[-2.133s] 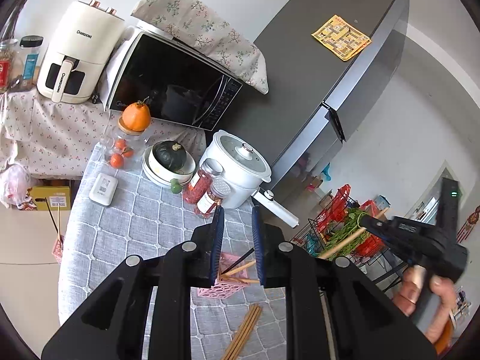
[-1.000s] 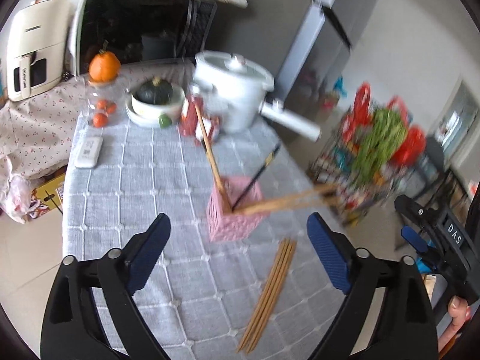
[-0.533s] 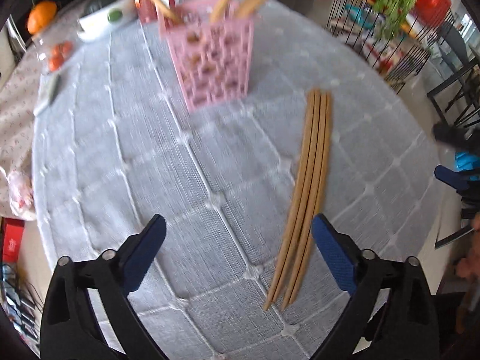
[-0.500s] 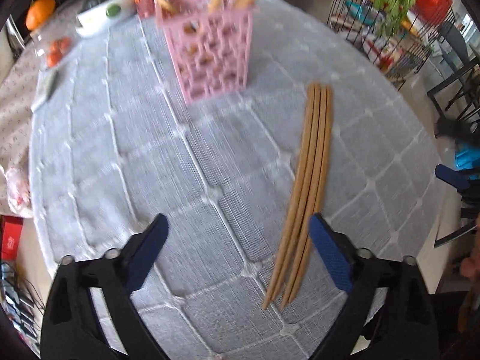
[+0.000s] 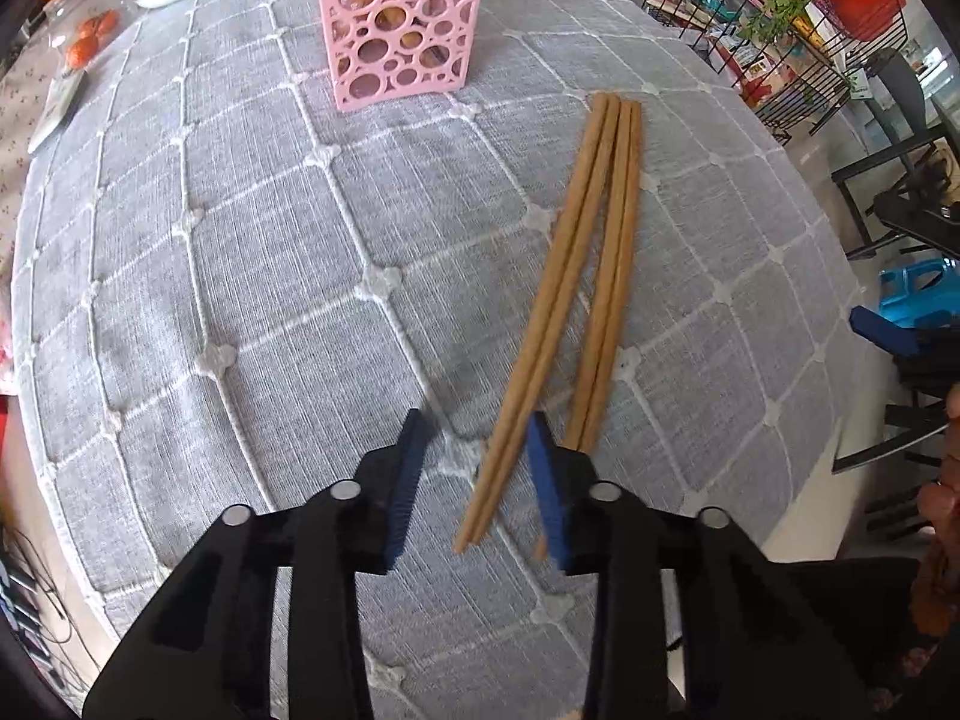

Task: Organize utensils
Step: 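Grasp a wooden chopstick from the remaining pile with the left gripper, then grasp another chopstick with the right gripper while the left gripper drops its chopstick into the basket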

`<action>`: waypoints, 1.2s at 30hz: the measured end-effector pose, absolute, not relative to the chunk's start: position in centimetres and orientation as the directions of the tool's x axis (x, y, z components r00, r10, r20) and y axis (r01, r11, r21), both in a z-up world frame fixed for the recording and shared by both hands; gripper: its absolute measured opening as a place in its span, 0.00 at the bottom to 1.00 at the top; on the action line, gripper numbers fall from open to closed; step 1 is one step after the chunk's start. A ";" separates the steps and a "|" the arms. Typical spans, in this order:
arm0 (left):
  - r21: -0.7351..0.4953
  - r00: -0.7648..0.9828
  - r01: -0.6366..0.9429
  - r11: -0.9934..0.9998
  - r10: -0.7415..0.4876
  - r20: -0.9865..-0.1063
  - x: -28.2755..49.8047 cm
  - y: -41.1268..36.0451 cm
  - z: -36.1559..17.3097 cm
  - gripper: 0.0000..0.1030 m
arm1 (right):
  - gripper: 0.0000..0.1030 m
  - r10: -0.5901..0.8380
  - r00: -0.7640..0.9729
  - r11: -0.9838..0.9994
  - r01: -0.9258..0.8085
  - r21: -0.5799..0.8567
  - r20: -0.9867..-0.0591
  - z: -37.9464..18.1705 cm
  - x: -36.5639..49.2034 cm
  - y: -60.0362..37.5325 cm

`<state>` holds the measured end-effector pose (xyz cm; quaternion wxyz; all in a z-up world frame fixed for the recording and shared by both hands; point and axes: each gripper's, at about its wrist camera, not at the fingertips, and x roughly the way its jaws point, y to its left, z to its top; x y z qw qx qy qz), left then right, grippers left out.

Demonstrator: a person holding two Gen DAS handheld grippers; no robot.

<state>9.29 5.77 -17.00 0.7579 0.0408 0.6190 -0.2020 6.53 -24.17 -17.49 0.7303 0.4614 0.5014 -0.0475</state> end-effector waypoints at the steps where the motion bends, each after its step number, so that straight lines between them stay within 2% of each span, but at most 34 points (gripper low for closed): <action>1: -0.188 0.152 0.359 0.914 -0.255 -0.955 9.0 6.0 -16.9 0.24 | 0.93 0.394 0.492 0.567 0.535 0.626 -0.776 -17.5 6.5 -24.2; 2: -0.177 0.156 0.366 0.914 -0.248 -0.956 8.8 6.1 -16.9 0.20 | 0.93 0.393 0.492 0.568 0.535 0.626 -0.777 -17.5 6.5 -24.2; 7: -0.143 0.157 0.407 0.902 -0.224 -0.962 7.8 6.0 -16.7 0.11 | 0.93 0.402 0.484 0.576 0.527 0.626 -0.777 -17.6 6.7 -23.8; 12: -0.222 0.111 0.425 0.878 -0.294 -0.949 7.0 6.6 -16.9 0.11 | 0.93 0.414 0.482 0.575 0.519 0.632 -0.772 -17.5 6.8 -23.6; 16: -0.196 0.152 0.451 0.871 -0.291 -0.945 5.8 6.5 -16.6 0.04 | 0.93 0.417 0.483 0.572 0.519 0.635 -0.770 -17.5 6.6 -23.7; 25: -0.208 0.244 0.458 0.864 -0.347 -0.905 3.5 7.2 -14.4 0.04 | 0.93 0.425 0.476 0.587 0.503 0.635 -0.770 -17.5 6.5 -23.3; 32: -0.174 0.468 0.414 0.893 -0.373 -0.801 1.4 8.5 -9.6 0.04 | 0.93 0.426 0.478 0.615 0.470 0.633 -0.768 -17.1 6.7 -22.6; 36: -0.189 0.574 0.383 0.904 -0.393 -0.719 0.8 9.6 -6.3 0.04 | 0.93 0.467 0.478 0.658 0.374 0.654 -0.744 -16.4 7.3 -20.9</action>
